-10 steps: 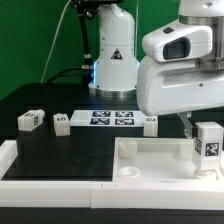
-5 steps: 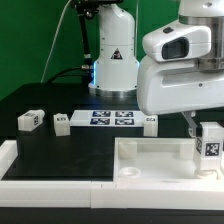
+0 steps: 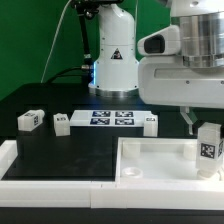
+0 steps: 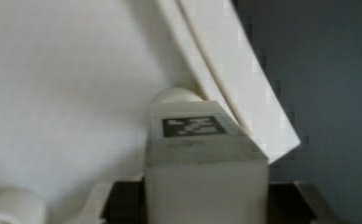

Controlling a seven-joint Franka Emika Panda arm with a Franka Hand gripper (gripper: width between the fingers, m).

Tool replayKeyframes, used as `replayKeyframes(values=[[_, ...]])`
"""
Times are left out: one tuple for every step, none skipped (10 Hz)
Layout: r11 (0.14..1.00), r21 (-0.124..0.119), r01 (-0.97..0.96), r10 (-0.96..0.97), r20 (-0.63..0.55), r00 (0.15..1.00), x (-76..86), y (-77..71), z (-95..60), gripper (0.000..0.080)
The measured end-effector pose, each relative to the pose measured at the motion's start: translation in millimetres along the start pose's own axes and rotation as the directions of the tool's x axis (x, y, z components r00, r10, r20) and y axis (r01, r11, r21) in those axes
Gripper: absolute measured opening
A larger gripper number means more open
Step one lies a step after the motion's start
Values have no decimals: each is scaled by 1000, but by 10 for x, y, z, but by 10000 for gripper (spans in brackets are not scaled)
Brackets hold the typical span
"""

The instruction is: Assemble one leg

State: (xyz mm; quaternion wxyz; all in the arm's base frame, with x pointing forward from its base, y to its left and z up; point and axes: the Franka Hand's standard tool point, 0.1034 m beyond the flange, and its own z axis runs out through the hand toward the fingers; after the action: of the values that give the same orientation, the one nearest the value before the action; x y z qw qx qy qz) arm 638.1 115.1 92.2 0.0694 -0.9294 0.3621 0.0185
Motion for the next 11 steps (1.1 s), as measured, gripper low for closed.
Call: replayKeyframes(values=[[992,3,-125,125,5,992,-9,3,2,292],[964,9,-265,265,9,964,-11,-3,6,292],[929,8,-371,371,10,929,-16,-9,10,292],[894,7,-449,449,8,894,-18,-13,11,292],[891,7,-453,453,8,891,-16,-13,10,292],[897,7,-442,442,8,897,-19,-14,13,292],[918,7,-396,396,8,918,-21,-15,13,473],[942,6,-335,335,8,942,-32,-19,17,473],[984,6,-179,179,8,984,-42,-25,18,609],[999,7,-32,32,8,999,-44,-26,18,637],[996,3,91,-91,11,996,-69,-38,20,637]])
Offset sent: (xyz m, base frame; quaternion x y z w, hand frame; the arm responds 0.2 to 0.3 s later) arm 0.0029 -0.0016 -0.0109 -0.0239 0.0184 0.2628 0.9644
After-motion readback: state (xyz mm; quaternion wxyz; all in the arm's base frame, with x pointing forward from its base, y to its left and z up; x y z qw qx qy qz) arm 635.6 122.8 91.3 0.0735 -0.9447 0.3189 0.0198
